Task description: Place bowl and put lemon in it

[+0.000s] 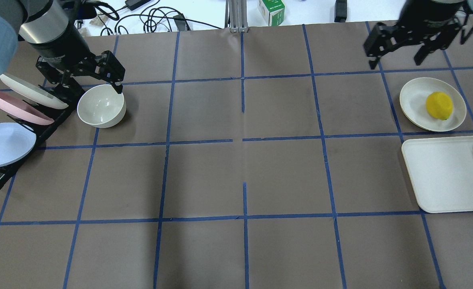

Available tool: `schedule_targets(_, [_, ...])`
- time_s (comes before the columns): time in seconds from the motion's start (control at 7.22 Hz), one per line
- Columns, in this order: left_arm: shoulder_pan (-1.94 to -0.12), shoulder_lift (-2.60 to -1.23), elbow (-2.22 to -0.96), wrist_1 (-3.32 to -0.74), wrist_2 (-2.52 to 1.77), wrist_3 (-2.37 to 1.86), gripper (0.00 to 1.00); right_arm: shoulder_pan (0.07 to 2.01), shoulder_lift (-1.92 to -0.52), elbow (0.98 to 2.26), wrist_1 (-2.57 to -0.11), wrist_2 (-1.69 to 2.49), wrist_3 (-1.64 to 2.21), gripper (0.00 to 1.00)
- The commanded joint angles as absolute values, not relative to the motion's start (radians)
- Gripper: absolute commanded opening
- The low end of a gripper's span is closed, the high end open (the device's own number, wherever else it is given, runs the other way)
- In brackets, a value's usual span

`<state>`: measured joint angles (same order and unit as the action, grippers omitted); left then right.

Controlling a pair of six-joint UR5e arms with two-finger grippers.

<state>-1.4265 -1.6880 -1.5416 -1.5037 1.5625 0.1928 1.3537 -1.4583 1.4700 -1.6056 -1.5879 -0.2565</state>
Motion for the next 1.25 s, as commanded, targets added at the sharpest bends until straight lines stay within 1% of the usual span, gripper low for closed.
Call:
schedule_targets(0.0, [-1.324, -1.857, -1.537, -1.331, 1.572, 0.333, 1.0, 1.127, -1.334, 1.462, -1.705, -1.592, -0.546, 1.0])
schedule_targets(0.28, [-1.238, -1.978, -1.514, -1.229, 1.565, 0.421, 1.0, 1.011, -1.215, 1.48, -1.852, -1.577, -0.807, 1.0])
schedule_targets(0.42, [-1.209, -2.017, -1.514, -1.194, 1.563, 0.461, 1.0, 0.997, -1.182, 1.486, -1.873, -1.575, -0.839, 1.0])
schedule_targets(0.55, [-1.2, -2.049, -1.514, -1.186, 1.562, 0.46, 1.0, 0.997, -1.096, 1.511, -1.955, -1.571, -0.839, 1.0])
schedule_targets(0.69, [-1.2, -2.074, -1.516, -1.158, 1.56, 0.459, 1.0, 0.997, -1.021, 1.52, -2.092, -1.572, -0.847, 1.0])
schedule_targets(0.97, [-1.197, -2.112, -1.517, -1.157, 1.56, 0.462, 1.0, 0.997, -0.947, 1.522, -2.111, -1.571, -0.844, 1.0])
schedule_targets(1.11, [-1.197, -2.124, -1.52, -1.157, 1.559, 0.46, 1.0, 0.997, -0.934, 1.522, -2.108, -1.569, -0.841, 1.0])
